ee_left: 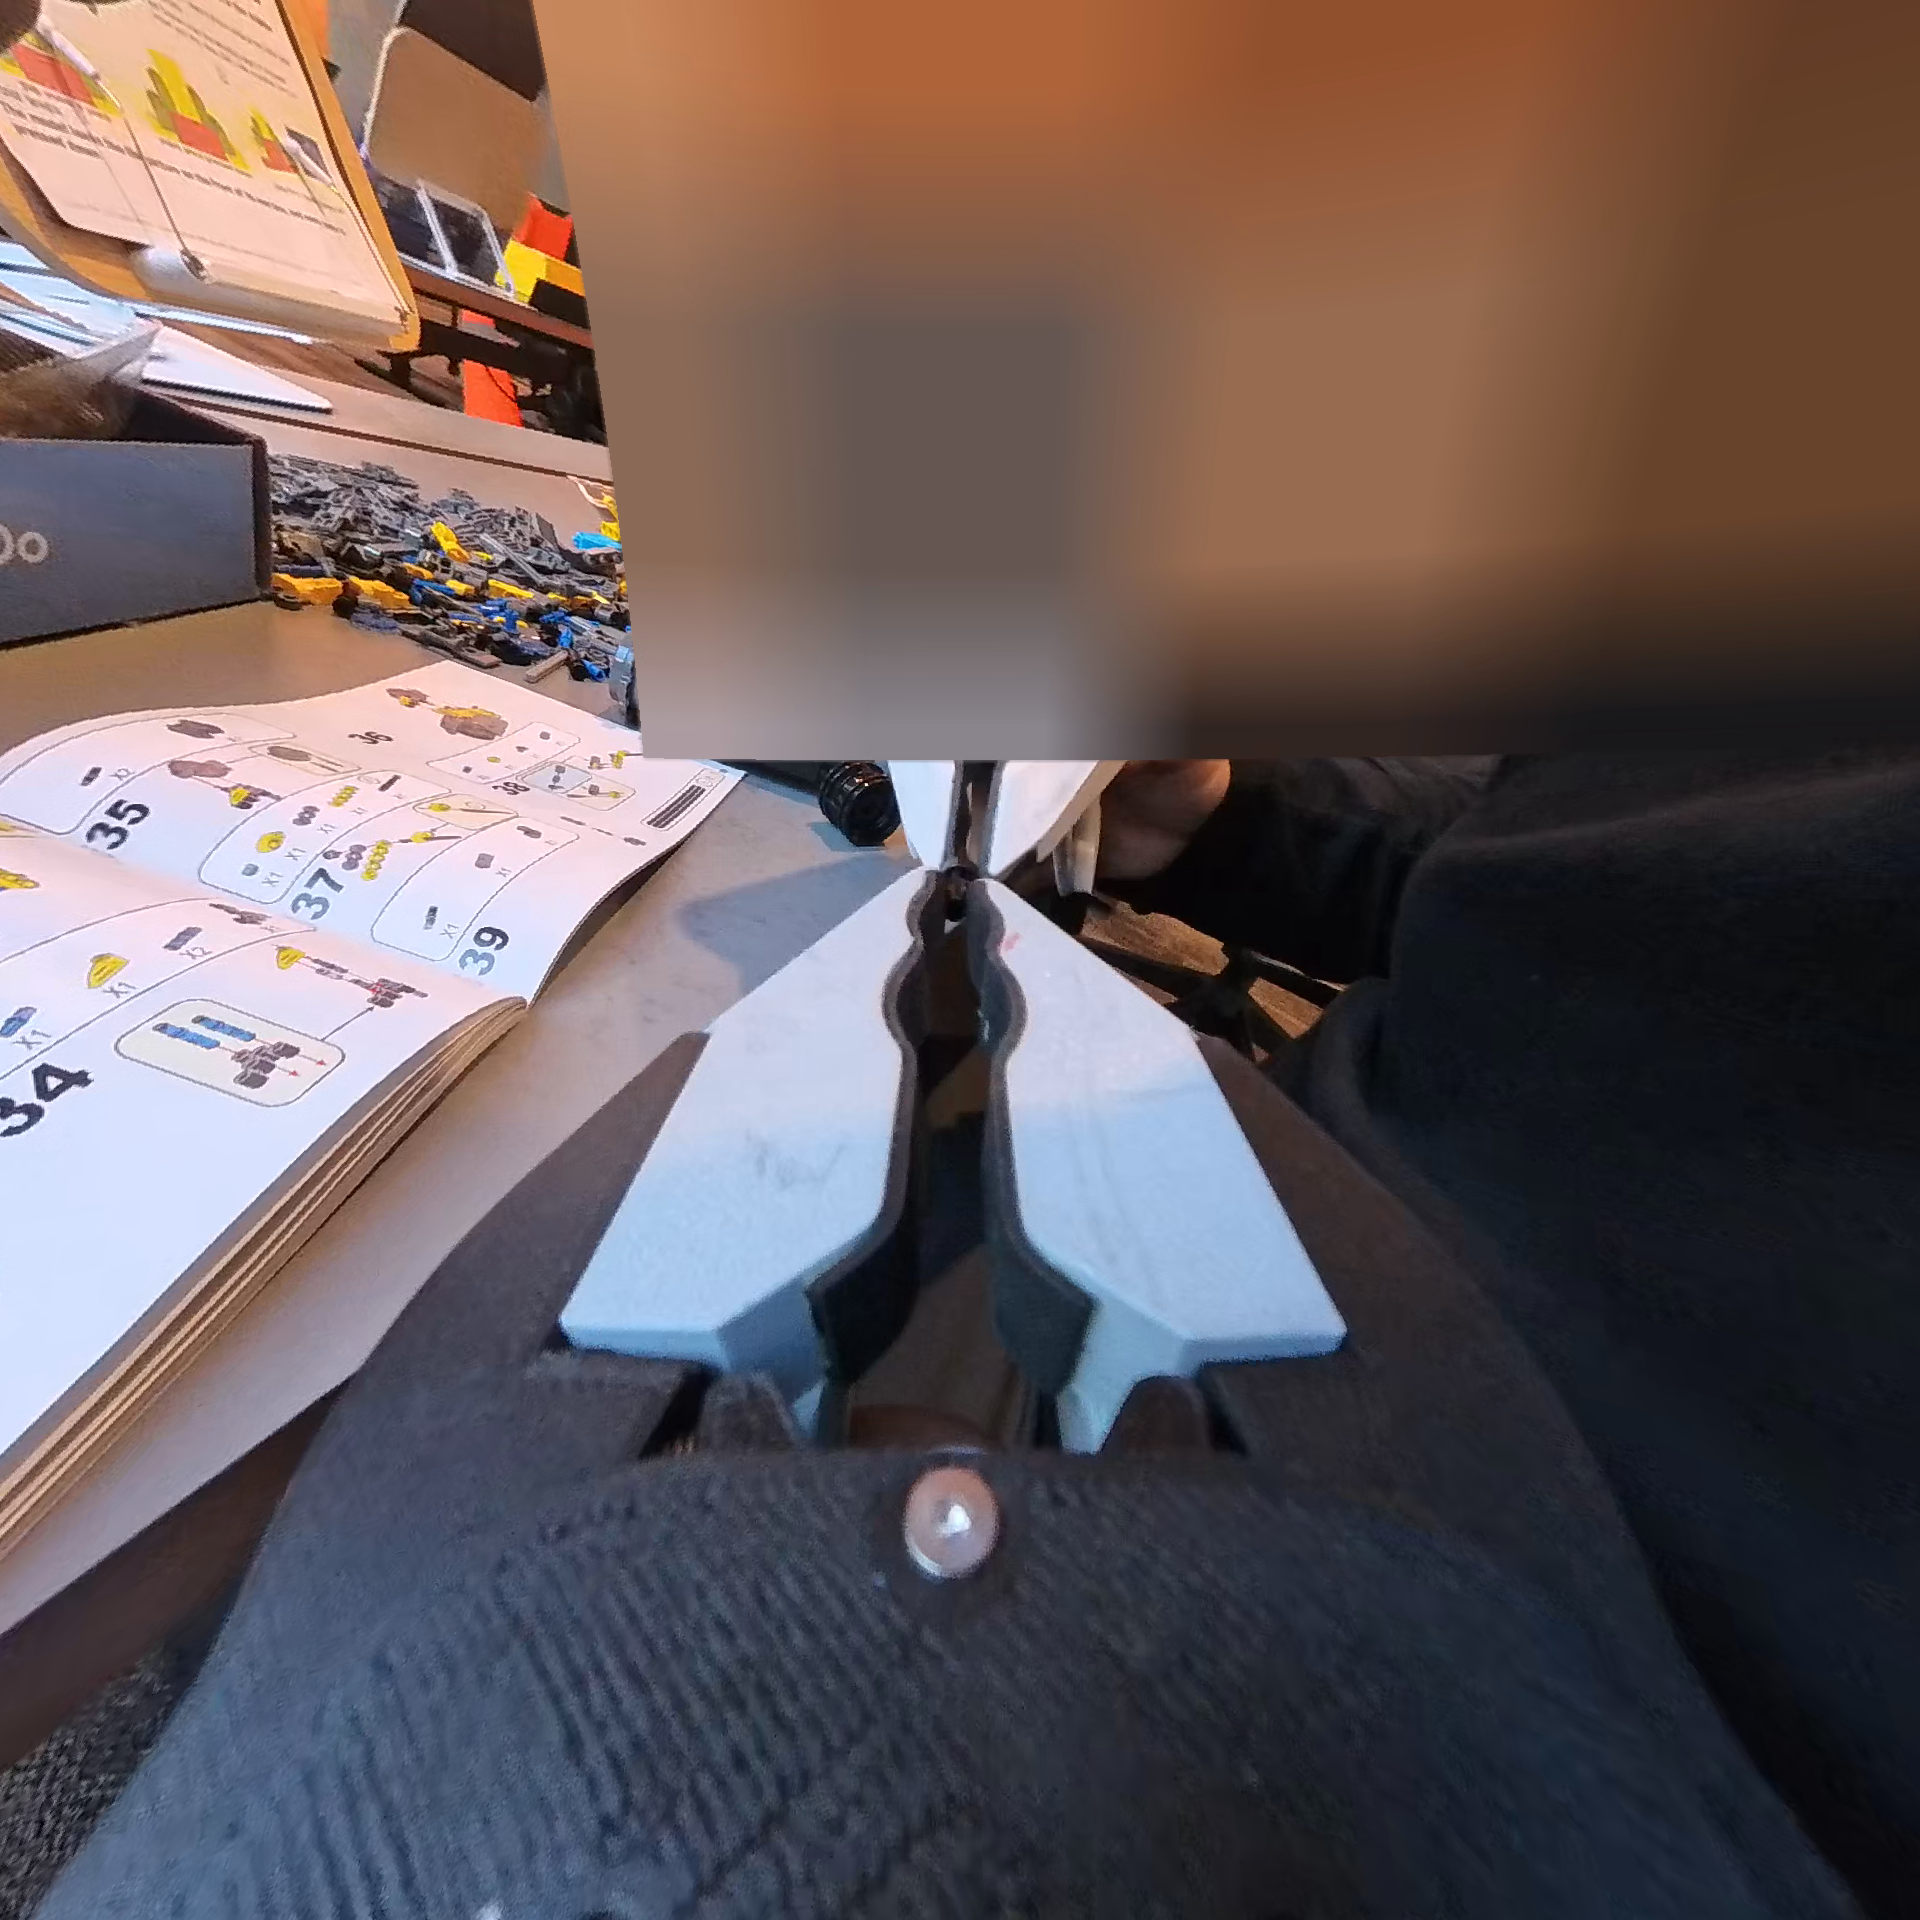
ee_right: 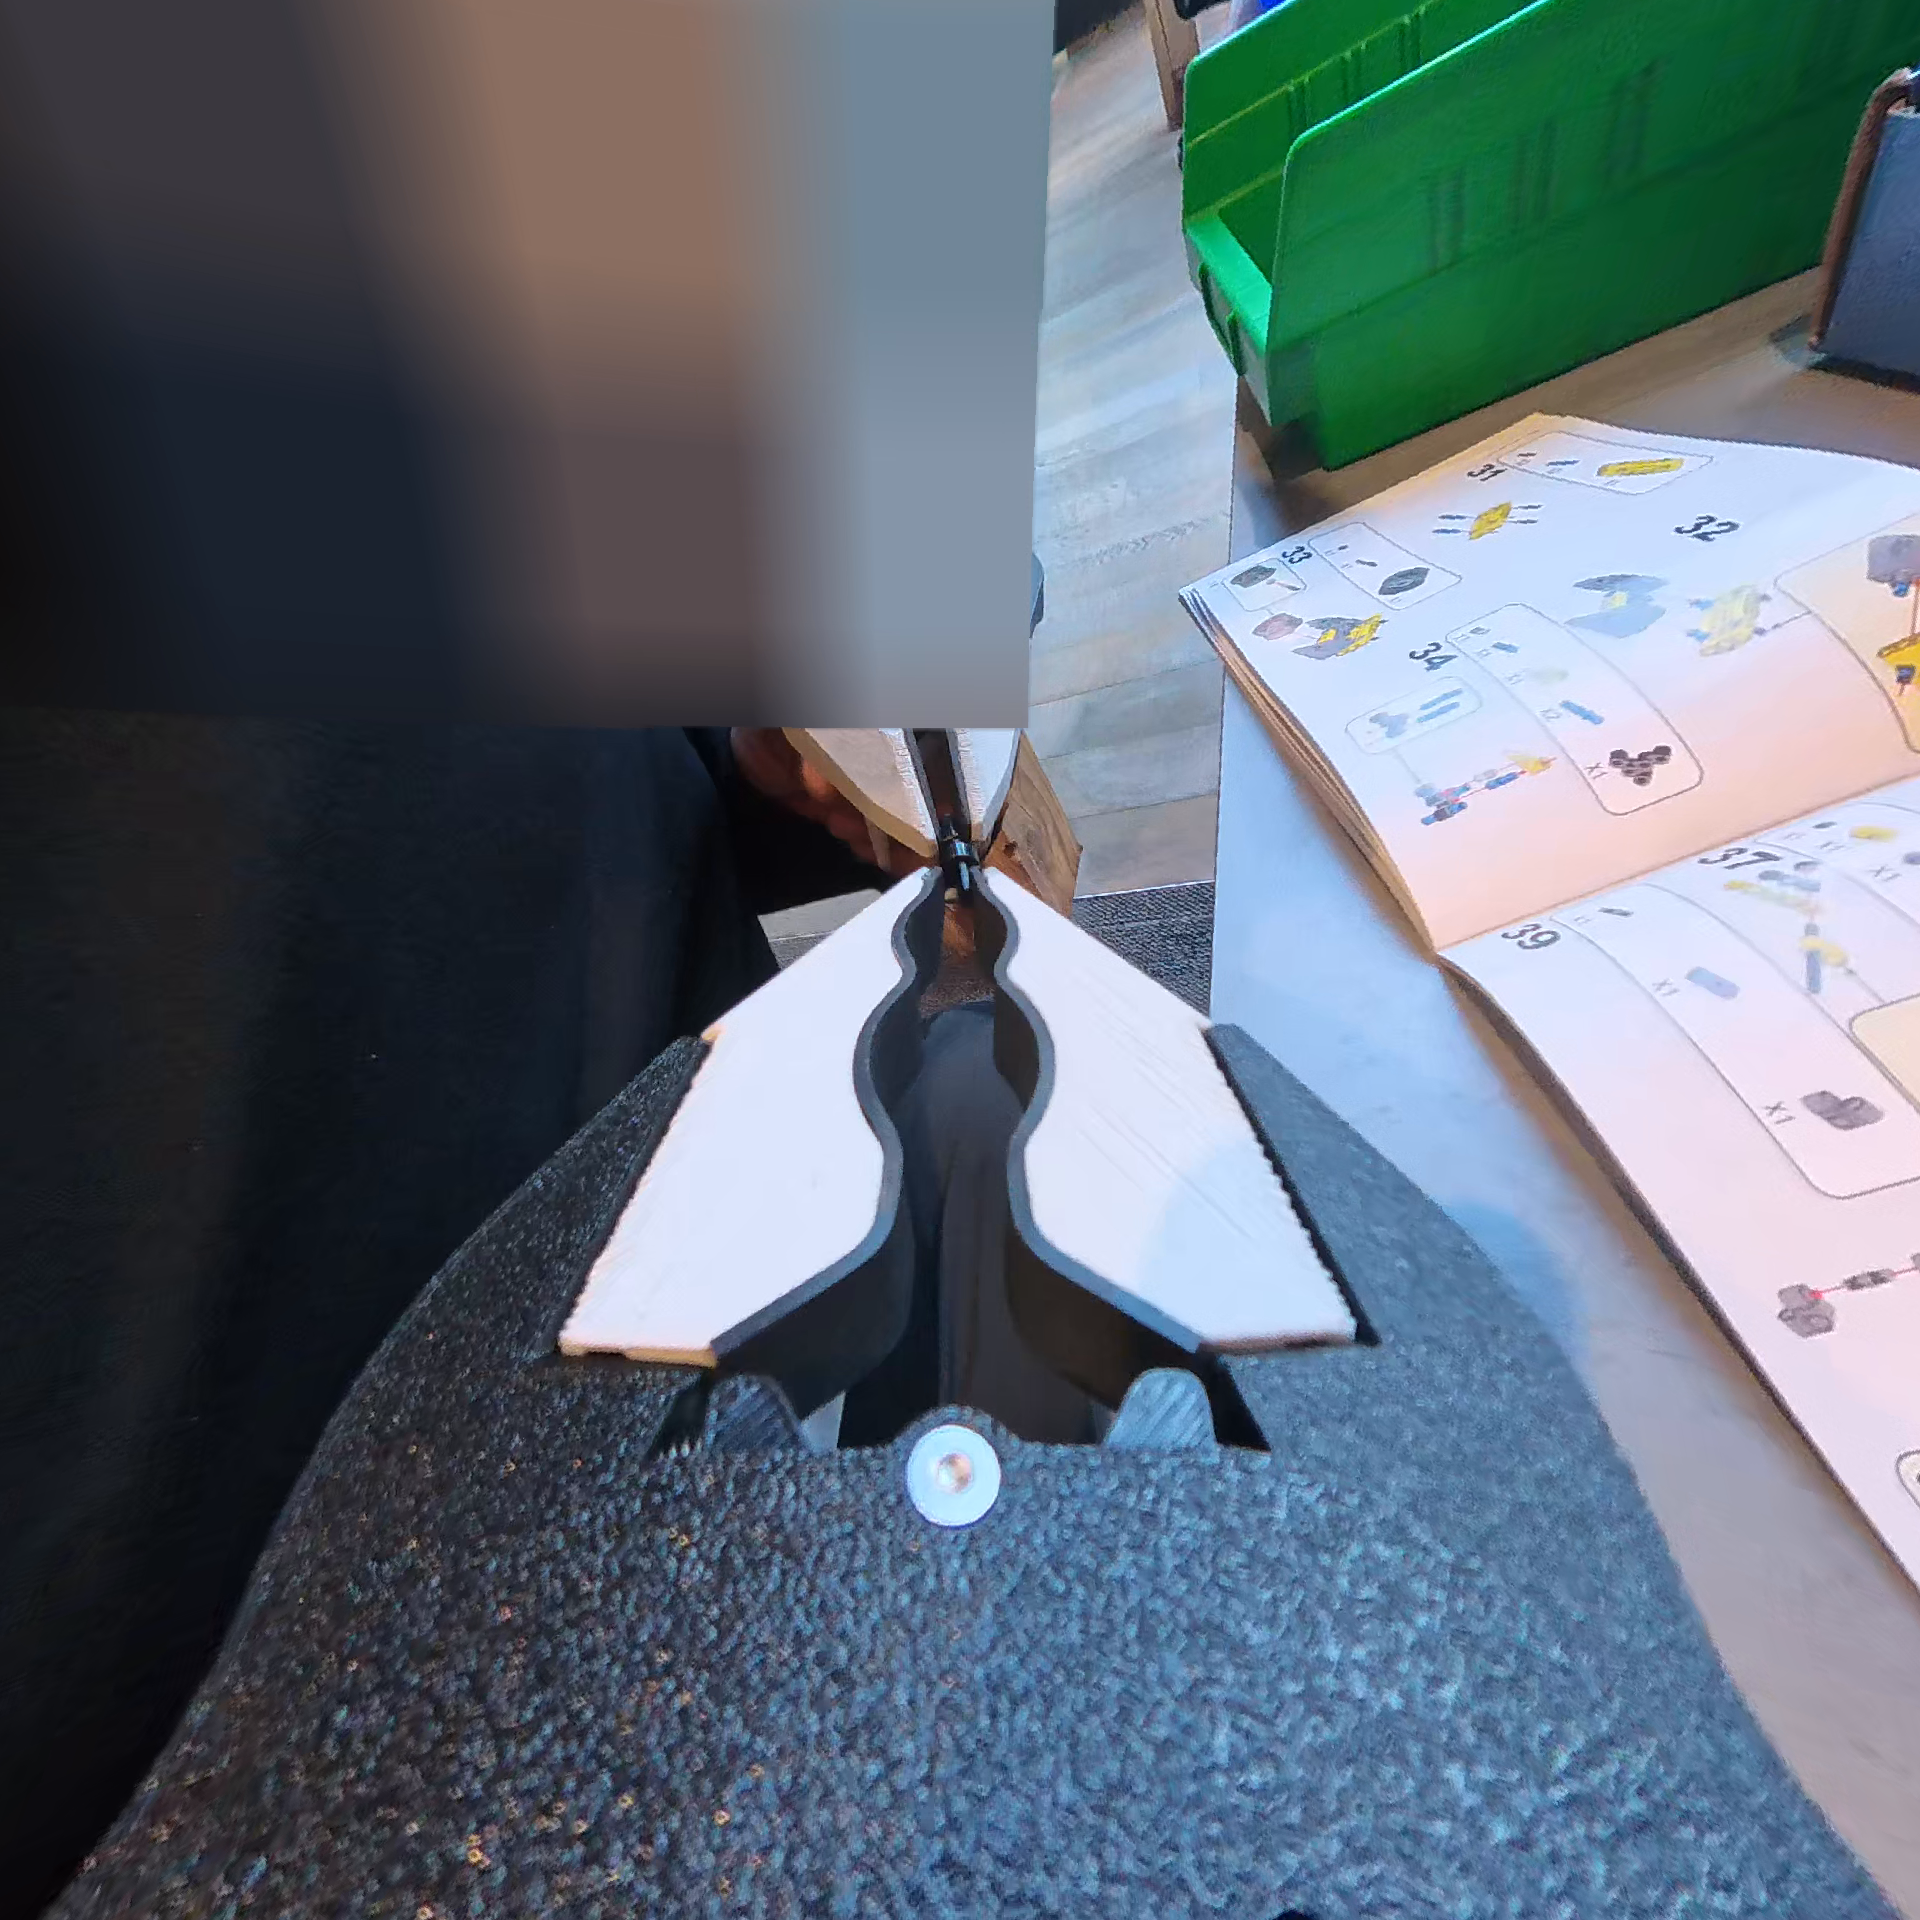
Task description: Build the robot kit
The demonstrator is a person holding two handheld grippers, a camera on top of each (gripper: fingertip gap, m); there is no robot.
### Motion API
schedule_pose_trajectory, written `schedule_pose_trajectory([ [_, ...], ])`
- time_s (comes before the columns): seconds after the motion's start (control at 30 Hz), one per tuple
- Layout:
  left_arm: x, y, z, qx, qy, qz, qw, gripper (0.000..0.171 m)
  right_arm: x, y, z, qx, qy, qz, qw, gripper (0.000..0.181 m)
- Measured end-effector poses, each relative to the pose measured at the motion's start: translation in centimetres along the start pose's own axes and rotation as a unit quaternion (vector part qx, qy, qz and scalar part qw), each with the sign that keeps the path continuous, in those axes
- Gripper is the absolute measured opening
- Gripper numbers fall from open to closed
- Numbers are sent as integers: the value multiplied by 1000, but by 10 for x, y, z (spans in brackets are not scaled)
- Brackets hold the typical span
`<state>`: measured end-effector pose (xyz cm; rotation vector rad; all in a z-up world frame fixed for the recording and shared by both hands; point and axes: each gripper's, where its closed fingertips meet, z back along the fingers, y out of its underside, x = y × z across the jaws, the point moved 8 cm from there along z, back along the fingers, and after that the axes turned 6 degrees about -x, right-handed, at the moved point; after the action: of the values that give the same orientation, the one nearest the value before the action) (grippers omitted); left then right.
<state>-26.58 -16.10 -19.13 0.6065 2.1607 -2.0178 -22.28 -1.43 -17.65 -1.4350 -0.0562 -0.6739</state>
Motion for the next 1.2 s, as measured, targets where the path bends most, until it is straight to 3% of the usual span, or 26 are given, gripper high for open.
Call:
schedule_pose_trajectory([
  [0.33, -2, 5, -4, 20, 22, 21, 999, 3, 1, 4, 4, 22, -23, -21, 999, 4],
  [0.57, -5, 1, -4, -3, 38, 28, 999, 3, 1, -2, 9, -5, -35, -39, 999, 8],
  [1.2, -8, 6, -6, 19, 55, 39, 998, 3, 5, 5, 0, 48, -65, -38, 996, 6],
])
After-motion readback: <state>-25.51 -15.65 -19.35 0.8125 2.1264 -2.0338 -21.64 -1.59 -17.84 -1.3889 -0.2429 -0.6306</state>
